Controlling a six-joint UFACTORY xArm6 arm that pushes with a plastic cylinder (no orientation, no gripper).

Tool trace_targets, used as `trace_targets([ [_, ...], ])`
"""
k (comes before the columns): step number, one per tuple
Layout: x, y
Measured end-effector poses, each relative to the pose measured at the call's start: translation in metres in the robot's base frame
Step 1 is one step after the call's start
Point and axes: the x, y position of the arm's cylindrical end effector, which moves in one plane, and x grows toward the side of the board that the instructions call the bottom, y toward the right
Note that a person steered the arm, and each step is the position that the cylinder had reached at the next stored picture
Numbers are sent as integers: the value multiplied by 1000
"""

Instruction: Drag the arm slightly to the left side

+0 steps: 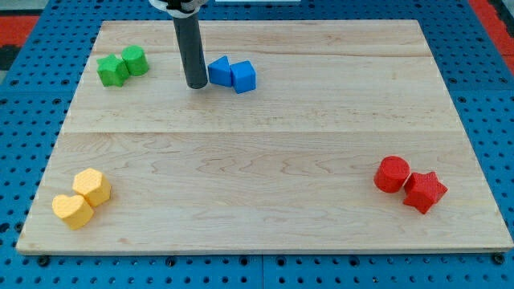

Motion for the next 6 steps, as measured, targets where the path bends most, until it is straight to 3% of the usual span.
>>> trace_targets([
  [3, 3, -22],
  [5, 16, 14],
  [6, 16, -33],
])
